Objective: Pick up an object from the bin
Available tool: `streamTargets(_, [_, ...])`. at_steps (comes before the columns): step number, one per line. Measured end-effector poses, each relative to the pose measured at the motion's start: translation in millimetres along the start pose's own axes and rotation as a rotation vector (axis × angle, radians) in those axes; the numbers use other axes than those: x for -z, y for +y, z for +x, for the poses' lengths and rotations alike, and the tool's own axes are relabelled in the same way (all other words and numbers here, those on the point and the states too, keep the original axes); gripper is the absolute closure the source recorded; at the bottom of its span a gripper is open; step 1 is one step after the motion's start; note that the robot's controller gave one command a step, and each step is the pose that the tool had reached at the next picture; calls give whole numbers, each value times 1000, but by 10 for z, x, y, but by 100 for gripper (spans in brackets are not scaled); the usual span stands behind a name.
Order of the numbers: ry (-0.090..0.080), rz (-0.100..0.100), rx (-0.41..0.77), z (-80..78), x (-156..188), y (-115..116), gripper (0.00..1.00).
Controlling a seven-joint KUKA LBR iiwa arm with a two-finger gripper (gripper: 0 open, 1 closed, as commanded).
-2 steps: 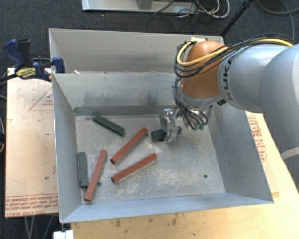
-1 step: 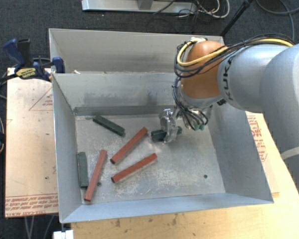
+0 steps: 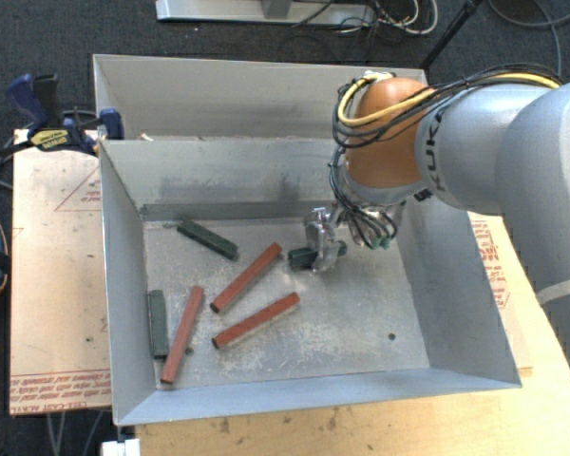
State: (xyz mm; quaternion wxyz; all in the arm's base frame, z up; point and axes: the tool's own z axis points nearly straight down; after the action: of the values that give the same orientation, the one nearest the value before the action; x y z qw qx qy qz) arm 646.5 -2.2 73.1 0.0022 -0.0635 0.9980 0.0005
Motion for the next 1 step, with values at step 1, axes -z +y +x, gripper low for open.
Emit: streamTargets(1, [-5, 2, 230, 191, 328, 126, 100])
